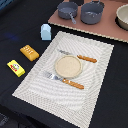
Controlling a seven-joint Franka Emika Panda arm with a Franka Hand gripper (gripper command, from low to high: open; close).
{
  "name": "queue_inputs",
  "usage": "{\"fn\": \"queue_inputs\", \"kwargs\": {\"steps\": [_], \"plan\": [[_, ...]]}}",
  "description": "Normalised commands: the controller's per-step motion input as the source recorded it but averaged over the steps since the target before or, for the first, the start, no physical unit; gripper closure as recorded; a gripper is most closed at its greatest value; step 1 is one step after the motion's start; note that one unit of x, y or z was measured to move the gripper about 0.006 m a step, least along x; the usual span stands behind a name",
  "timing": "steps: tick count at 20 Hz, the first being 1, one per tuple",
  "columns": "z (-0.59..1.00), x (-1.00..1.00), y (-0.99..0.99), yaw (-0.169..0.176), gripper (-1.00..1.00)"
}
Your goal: Place the bread, butter, and milk from the table onto the serving area.
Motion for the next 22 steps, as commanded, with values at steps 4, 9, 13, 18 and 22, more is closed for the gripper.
{"fn": "queue_inputs", "kwargs": {"steps": [4, 9, 13, 18, 22], "plan": [[-0.07, -0.01, -0.2, 0.0, -1.0], [-0.38, -0.03, -0.66, -0.002, -1.0], [-0.44, 0.01, -0.97, -0.003, -1.0], [-0.49, 0.0, -0.81, 0.0, -1.0], [-0.57, -0.01, -0.6, -0.002, -1.0]]}}
